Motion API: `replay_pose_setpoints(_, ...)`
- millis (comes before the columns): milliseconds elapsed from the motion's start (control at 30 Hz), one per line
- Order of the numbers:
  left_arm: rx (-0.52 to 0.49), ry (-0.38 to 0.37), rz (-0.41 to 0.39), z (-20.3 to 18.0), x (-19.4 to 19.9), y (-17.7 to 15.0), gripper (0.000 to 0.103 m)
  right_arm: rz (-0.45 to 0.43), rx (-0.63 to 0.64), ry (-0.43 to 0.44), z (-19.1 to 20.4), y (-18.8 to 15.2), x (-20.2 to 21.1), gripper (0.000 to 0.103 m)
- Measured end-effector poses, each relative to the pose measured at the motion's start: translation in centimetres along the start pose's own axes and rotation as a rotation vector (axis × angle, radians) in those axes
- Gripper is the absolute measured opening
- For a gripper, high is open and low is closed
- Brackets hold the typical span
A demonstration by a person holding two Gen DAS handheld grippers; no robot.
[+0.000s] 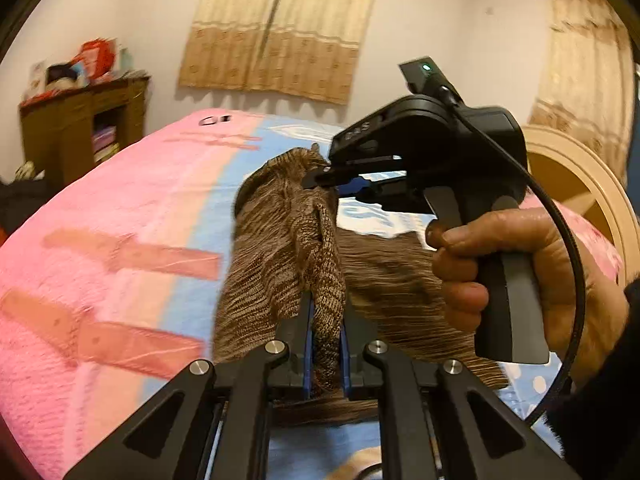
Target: Fold small clothes
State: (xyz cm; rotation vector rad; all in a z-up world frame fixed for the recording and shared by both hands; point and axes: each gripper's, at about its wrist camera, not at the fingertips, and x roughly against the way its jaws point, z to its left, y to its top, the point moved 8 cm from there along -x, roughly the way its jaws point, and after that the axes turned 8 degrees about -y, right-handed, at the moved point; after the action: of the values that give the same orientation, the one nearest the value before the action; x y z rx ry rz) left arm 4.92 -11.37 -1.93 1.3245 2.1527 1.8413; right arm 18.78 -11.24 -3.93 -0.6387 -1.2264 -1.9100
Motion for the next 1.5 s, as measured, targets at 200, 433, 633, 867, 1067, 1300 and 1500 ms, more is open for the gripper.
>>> replay_pose_setpoints(200,-0.071,-0.073,0.024,-5.5,-2.1,0.1,0.01,-0.04,0.015,-0.058,-5.0,0.0,4.1,0.015)
replay_pose_setpoints(433,-0.124,-0.13,0.084,-9.8,-5.7,-1.1,0.01,-0.027,-0.016,-0.121,-11.6,-0.6,5.6,0.015)
replay_pose_setpoints(633,-0.184,-0.121,0.145,-11.8,-7.9,-3.9,0.01,0.011,-0.045,-0.148,-16.2,-2.6,4.2,0.015)
replay_pose_setpoints(867,-0.228,-0.167,0.212,-12.0,-8.4,-5.6,0.013,-0.031,-0.075,-0.15,-18.3,-4.0,3.9,0.023)
replay_pose_setpoints(1067,-0.273,-0.203,0.237,-10.4,-4.2,-5.8,0.075,-0.112,-0.142,-0.173,-20.4,-6.2,8.5,0.051)
replay_pose_setpoints(1300,-0.183,-0.044,0.21,-5.0,-2.4,-3.9,0.076,-0.225,-0.096,-0.256,-18.6,-12.8,15.4,0.051)
replay_pose_setpoints(1500,-0.156,0.114,0.256,-1.9,-4.2,-2.8,0.076,-0.269,0.024,-0.265,-13.0,-14.4,15.6,0.051)
